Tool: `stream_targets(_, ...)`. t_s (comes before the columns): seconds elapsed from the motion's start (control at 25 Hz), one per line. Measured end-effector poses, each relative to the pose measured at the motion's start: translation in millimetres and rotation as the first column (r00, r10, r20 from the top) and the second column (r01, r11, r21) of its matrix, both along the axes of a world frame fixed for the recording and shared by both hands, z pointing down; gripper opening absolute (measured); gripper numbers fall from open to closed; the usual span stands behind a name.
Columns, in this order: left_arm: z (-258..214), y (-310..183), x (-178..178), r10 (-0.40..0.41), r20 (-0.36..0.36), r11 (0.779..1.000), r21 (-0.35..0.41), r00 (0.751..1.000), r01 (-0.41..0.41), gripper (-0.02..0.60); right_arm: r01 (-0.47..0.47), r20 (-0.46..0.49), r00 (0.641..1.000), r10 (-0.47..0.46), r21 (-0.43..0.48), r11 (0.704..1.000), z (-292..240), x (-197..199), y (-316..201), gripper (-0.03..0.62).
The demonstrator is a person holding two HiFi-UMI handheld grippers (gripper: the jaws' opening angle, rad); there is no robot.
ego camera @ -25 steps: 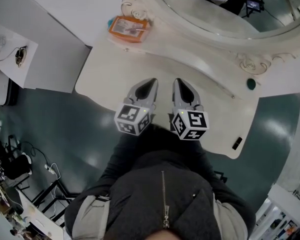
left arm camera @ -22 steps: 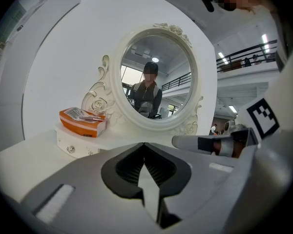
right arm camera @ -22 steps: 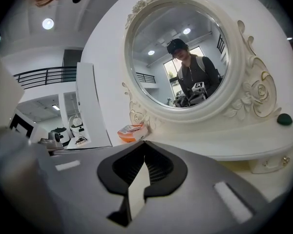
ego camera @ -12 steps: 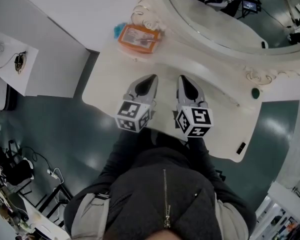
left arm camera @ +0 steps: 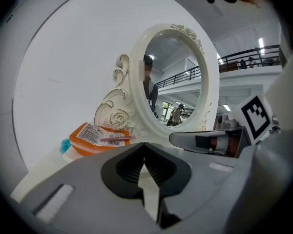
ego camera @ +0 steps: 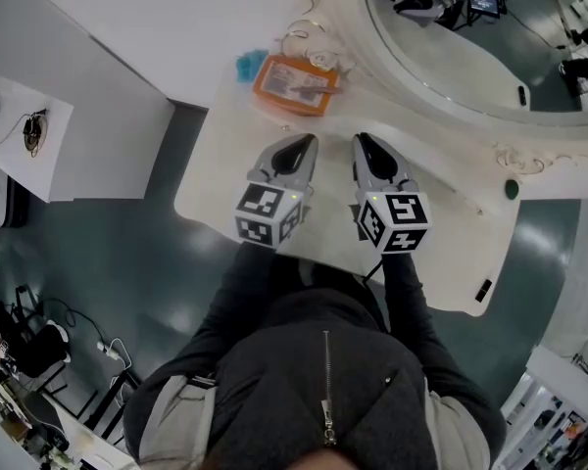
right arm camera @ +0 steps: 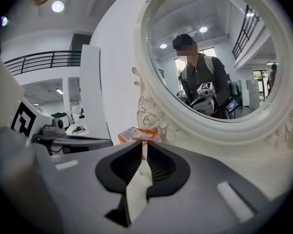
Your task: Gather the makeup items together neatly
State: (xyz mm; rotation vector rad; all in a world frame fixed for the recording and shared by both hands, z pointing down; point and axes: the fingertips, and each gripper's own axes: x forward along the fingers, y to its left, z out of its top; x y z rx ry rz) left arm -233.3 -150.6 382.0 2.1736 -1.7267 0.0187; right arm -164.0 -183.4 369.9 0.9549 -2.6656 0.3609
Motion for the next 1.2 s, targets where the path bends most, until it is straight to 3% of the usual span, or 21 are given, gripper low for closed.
stream_targets(0.36, -2.9, -16.2, -18.5, 0.016, -0.012, 1.000, 0.017, 1.000, -0.015, 0.011, 0.045, -0.063, 0.997, -0.044, 0.004, 0.999, -1.7, -25.5, -13.6, 0.048)
stream_targets(0.72, -6.1, -31.5, -28.5, 0.036, 0.012, 0.999, 0.032, 0.999, -0.036, 0.011, 0.130, -0.181, 0.976, -0.122, 0.031, 0.991, -5.2, -39.4, -29.2, 0.113)
stream_targets(1.0, -6.3, -44.1, -30.6, 0.059, 0.094, 0.998, 0.031, 0.994, -0.062, 0.011, 0.276, -0.344, 0.906, -0.245, 0.044, 0.960, 0.5, -61.5, -32.6, 0.132)
stream_targets(1.2, -3.0, -50.0, -36.3, 0.070, 0.108, 0.997, 0.018, 0.992, -0.073, 0.011, 0.400, -0.463, 0.815, -0.349, 0.014, 0.916, 10.4, -77.6, -34.8, 0.144)
